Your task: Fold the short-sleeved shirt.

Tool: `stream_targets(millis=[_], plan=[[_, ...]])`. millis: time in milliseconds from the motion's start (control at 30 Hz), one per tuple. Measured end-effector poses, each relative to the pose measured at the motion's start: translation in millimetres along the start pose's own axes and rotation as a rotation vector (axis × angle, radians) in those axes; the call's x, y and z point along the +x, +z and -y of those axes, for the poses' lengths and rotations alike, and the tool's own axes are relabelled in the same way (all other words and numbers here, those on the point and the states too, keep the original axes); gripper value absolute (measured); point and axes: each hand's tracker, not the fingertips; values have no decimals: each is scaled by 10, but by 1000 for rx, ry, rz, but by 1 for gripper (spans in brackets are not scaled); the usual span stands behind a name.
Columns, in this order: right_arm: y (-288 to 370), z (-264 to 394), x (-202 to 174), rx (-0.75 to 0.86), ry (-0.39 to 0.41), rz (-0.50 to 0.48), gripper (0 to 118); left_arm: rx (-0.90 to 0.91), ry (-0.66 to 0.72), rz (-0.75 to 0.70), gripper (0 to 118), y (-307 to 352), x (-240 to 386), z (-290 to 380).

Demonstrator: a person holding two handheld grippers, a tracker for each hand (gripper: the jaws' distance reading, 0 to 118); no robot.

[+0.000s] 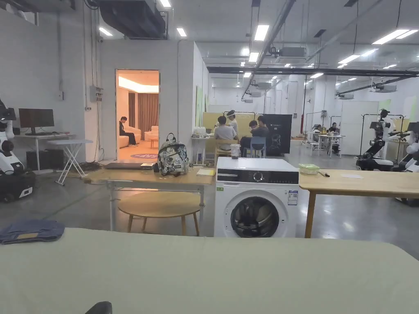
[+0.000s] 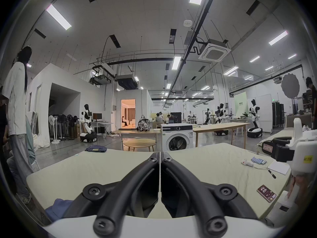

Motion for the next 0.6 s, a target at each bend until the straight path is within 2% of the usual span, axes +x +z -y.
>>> stream_targets(millis=[600], plan=[[-18, 13, 29, -13, -2, 12, 0, -12, -2, 2, 0, -8, 43, 1]])
